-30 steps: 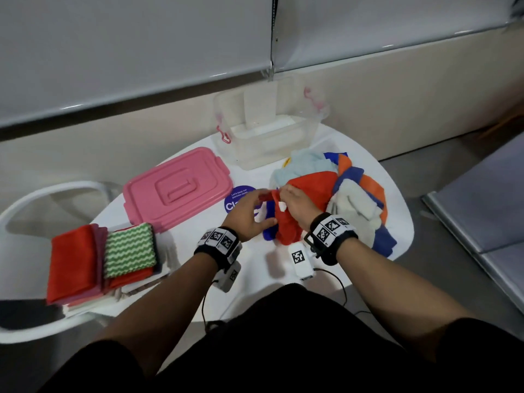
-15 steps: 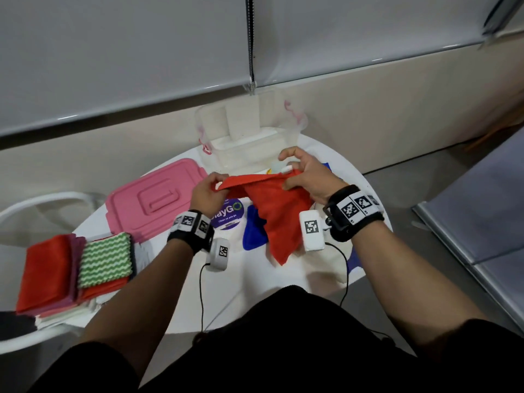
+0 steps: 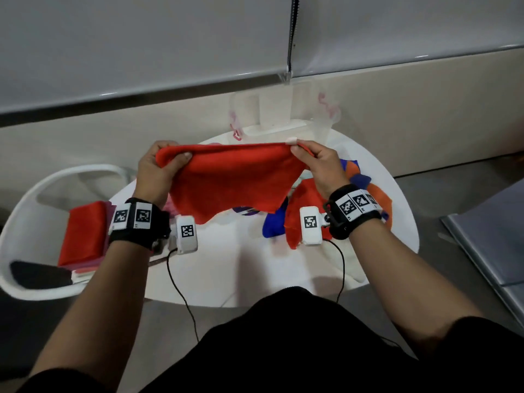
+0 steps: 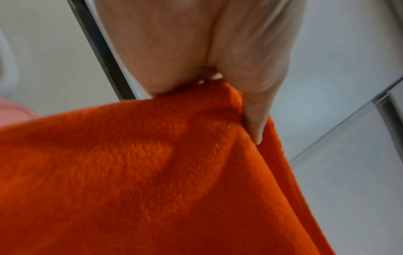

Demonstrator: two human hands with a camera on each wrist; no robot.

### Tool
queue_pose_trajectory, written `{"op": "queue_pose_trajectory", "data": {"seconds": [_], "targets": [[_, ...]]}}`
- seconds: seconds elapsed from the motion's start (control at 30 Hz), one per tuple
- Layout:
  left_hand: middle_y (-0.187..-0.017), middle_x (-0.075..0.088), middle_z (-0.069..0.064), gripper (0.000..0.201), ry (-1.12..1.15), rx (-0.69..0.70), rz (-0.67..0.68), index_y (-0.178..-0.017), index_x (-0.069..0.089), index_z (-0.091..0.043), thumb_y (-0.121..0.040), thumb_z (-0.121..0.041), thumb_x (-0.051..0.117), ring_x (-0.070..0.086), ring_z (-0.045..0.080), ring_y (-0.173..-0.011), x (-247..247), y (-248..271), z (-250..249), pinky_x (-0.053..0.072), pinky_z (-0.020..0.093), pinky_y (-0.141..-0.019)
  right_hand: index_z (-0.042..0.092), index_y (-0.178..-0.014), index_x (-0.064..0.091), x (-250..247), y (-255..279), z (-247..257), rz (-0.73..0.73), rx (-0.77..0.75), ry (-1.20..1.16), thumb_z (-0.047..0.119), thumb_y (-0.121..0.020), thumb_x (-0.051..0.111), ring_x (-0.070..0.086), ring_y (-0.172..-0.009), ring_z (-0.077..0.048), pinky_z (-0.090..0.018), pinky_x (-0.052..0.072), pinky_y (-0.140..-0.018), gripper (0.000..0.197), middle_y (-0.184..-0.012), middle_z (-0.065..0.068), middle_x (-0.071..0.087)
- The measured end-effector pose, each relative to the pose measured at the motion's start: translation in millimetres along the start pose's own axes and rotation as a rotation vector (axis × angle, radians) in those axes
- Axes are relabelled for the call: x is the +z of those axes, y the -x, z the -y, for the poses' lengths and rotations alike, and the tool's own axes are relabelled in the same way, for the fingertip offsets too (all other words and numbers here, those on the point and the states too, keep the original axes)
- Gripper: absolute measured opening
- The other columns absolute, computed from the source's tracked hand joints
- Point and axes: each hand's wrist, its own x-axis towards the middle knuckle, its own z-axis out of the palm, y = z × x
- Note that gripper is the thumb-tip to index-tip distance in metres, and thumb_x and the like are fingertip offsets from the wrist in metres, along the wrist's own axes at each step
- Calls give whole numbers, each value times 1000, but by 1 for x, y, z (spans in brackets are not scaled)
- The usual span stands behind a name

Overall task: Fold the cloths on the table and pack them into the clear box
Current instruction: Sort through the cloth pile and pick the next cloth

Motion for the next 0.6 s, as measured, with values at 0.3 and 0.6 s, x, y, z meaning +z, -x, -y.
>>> {"op": "queue_pose_trajectory", "data": {"seconds": [0.3, 0.6], "targets": [[-65, 65, -12, 32, -531, -431, 650, -65, 57, -26, -69, -6, 82, 60, 10, -68, -78, 105, 140, 47, 24, -71, 23, -63, 74, 2, 90, -131, 333, 586, 495, 1, -83, 67, 61, -73, -11, -21, 44, -69, 30, -66, 11, 69], [-81, 63, -3, 25, -836, -640, 824, -71, 49, -31, -70, -23, 73, 57, 19, -77, -94, 174, 202, 40, 26, -70, 13, -120, 67, 17, 140, -158, 508, 895, 1042, 31, -98, 55, 53, -124, -27, -25, 38, -94, 31, -132, -11, 59]]}}
